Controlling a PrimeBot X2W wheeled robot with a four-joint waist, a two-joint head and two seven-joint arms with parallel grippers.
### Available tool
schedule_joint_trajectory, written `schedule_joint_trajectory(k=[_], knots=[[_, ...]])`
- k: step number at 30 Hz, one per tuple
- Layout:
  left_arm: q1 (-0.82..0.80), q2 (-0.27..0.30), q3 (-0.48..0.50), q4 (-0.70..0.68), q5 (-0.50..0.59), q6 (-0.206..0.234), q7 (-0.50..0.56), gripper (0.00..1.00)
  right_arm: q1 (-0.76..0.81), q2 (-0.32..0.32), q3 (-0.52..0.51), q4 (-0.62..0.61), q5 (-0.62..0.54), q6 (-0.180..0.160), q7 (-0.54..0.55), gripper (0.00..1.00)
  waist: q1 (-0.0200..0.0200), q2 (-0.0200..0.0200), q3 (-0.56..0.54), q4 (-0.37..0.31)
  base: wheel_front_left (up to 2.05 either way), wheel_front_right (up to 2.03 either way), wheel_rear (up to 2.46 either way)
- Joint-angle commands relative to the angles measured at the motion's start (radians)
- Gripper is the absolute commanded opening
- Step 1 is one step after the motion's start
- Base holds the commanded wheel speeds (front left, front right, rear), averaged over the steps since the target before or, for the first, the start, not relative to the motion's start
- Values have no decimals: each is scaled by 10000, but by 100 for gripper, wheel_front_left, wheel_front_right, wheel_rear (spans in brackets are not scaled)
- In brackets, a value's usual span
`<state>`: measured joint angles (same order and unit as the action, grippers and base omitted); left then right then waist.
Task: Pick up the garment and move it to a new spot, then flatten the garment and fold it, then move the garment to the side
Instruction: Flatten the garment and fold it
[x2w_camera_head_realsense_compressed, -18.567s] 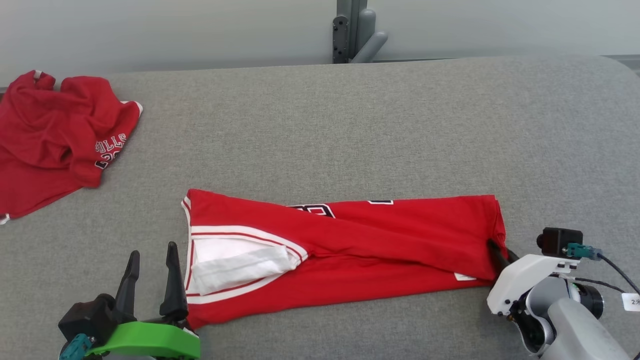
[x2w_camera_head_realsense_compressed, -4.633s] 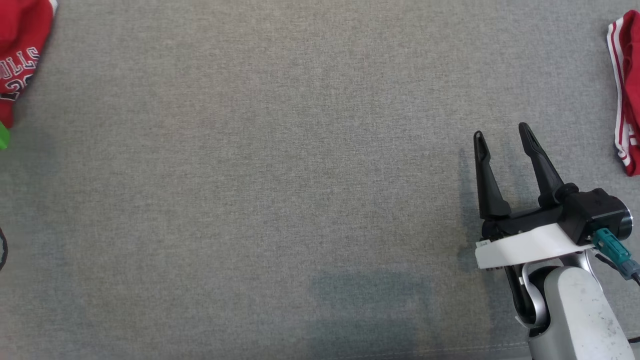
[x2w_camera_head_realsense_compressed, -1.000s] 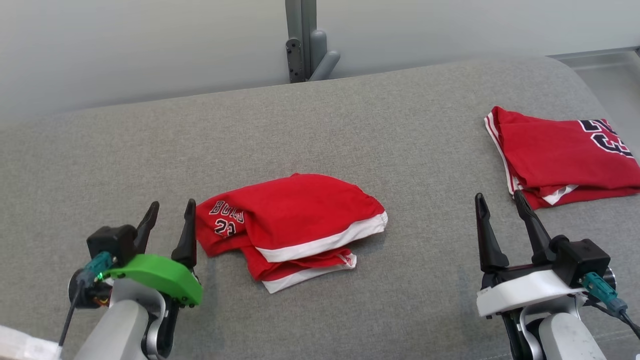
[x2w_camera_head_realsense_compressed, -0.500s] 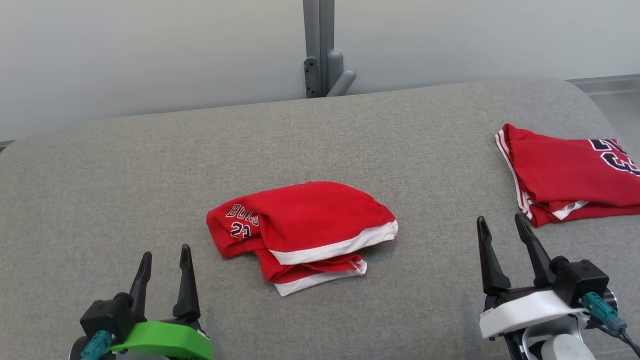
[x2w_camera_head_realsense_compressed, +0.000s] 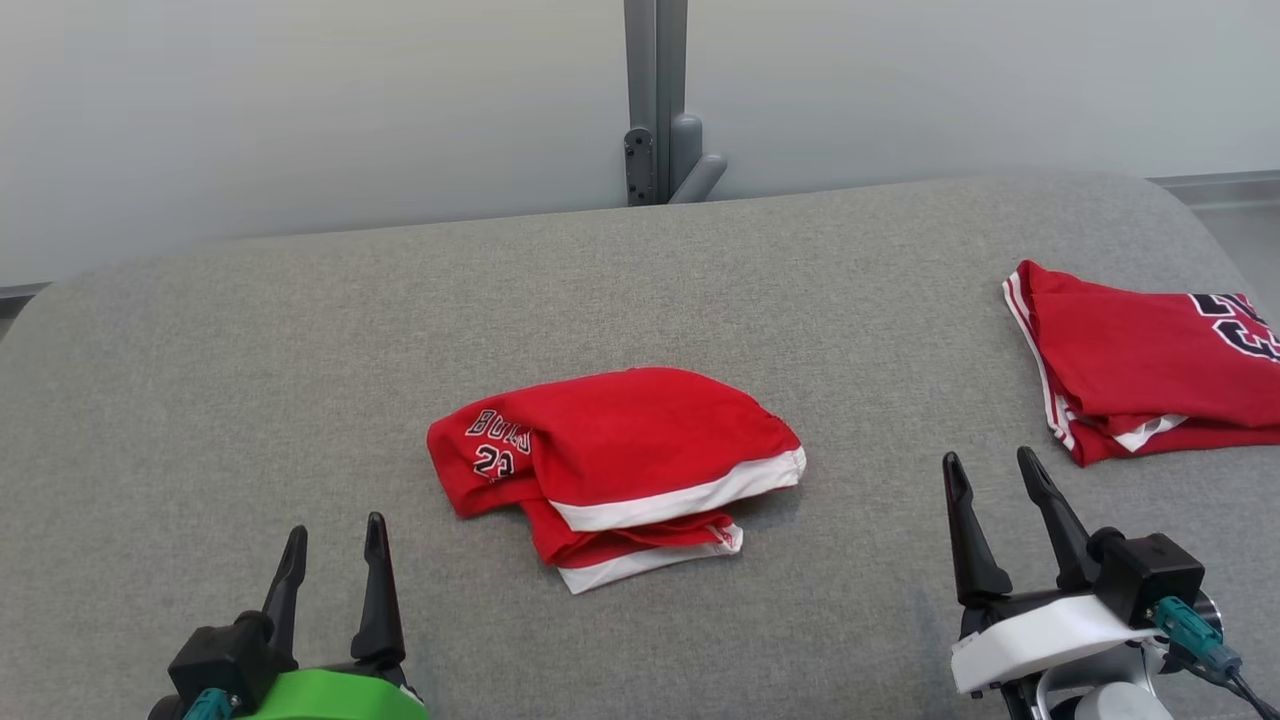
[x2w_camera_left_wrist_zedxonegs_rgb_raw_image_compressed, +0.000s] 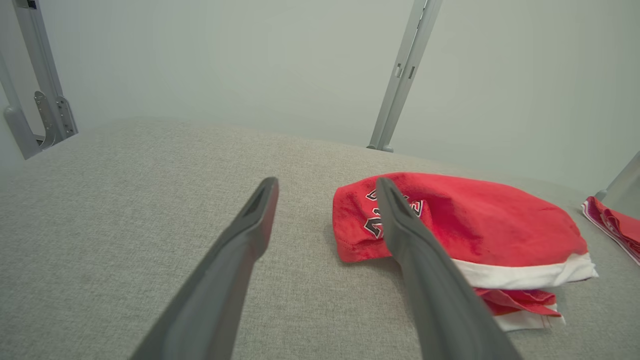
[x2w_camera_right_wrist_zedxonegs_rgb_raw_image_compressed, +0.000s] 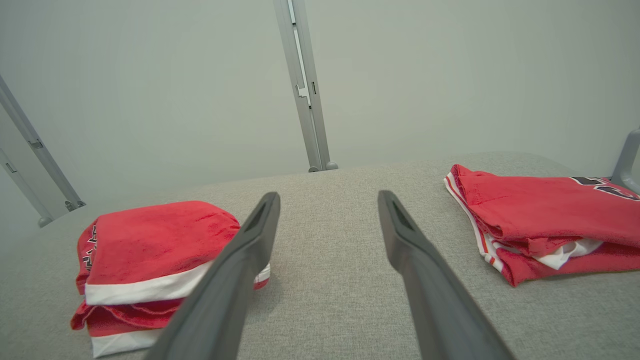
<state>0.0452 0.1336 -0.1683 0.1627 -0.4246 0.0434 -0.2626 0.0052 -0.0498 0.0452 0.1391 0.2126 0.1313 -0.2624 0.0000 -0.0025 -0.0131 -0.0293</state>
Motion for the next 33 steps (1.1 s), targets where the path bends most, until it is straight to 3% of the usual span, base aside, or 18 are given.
schedule_joint_trajectory(k=[1,8,17,33], knots=[[96,-39,45,26,117,-71,-28,100,16,-18,9,38,0,-12,-25,100,0,25,21,27,0,0,0],[-144,-187,15,156,339,-258,-29,100,-433,-16,107,708,-32,-12,174,100,0,25,267,327,0,0,0],[-559,-381,-65,340,595,-503,-29,100,-1901,-120,599,2716,-259,-12,743,100,0,25,953,1004,0,0,0],[-869,-653,-181,696,939,-844,-29,100,-3619,-839,2659,4986,2087,-12,844,100,0,25,1264,1802,0,0,0]])
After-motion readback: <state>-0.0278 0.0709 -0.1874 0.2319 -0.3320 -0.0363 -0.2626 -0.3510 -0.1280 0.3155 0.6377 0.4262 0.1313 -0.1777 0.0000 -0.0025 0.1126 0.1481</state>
